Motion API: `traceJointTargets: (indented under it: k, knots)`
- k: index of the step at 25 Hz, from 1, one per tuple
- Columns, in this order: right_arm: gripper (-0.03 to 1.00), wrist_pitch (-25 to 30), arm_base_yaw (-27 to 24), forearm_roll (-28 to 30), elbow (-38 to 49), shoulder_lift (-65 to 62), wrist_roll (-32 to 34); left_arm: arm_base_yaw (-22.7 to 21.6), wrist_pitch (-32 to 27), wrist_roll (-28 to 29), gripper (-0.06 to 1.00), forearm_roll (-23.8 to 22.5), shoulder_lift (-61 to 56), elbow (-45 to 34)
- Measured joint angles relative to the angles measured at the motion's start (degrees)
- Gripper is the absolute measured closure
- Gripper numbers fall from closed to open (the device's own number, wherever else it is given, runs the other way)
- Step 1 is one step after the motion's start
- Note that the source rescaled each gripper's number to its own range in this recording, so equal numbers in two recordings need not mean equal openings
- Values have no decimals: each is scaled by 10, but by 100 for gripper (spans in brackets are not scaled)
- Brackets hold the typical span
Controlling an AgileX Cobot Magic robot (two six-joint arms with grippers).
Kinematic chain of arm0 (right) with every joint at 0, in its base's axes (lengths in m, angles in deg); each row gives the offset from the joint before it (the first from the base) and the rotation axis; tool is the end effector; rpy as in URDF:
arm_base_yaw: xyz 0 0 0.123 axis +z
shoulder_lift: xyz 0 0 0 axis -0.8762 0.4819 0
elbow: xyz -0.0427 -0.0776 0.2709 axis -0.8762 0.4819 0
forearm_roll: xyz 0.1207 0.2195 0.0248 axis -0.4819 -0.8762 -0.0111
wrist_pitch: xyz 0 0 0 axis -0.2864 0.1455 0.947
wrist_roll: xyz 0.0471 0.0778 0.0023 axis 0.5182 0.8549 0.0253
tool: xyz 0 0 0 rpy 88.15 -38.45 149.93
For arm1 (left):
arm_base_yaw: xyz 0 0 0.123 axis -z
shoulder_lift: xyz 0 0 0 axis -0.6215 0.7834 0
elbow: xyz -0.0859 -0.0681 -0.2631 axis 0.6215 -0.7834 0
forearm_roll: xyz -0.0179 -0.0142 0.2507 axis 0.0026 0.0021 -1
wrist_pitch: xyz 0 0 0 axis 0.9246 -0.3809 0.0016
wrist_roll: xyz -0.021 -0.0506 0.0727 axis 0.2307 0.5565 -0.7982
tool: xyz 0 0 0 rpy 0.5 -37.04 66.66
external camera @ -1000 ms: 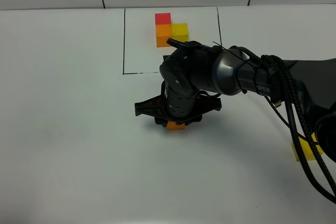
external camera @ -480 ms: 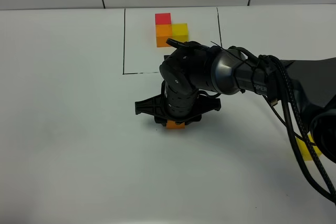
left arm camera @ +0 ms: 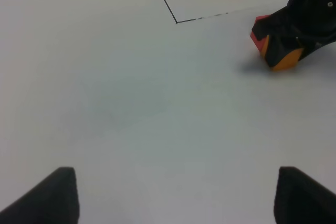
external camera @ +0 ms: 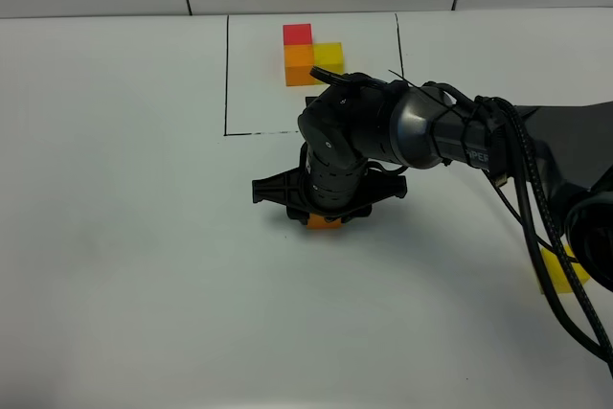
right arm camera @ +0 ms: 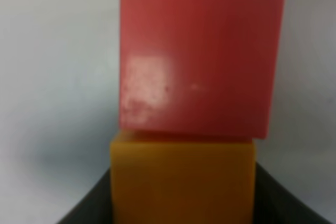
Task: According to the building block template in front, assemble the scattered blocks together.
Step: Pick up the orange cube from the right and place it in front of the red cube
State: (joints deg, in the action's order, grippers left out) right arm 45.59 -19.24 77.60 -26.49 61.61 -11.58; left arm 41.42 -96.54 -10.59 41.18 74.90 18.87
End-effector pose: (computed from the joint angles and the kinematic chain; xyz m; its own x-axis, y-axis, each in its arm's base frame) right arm 0.3282 0.2859 0.1174 -0.9769 0.0004 -0.2135 -0.0188 0.9959 0.0879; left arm -0.0071 -0.0159 0.2815 -0.4068 0.0840 -0.9097 0.2402 0.9706 -0.0178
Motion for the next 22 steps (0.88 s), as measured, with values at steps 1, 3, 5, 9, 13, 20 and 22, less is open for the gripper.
traceJointTargets:
  k: [1, 3, 5, 9, 13, 20, 22]
  knots:
    - [95, 0, 0, 1, 0, 0, 0, 0, 0, 0, 14, 0, 0, 0]
    - [95, 0, 0, 1, 0, 0, 0, 0, 0, 0, 14, 0, 0, 0]
    - [95, 0, 0, 1, 0, 1, 0, 0, 0, 0, 14, 0, 0, 0]
    - [95, 0, 0, 1, 0, 1, 0, 0, 0, 0, 14, 0, 0, 0]
    - [95, 0, 0, 1, 0, 1, 0, 0, 0, 0, 14, 0, 0, 0]
    - [95, 0, 0, 1, 0, 1, 0, 0, 0, 0, 14, 0, 0, 0]
    - [95, 0, 0, 1, 0, 1, 0, 0, 0, 0, 14, 0, 0, 0]
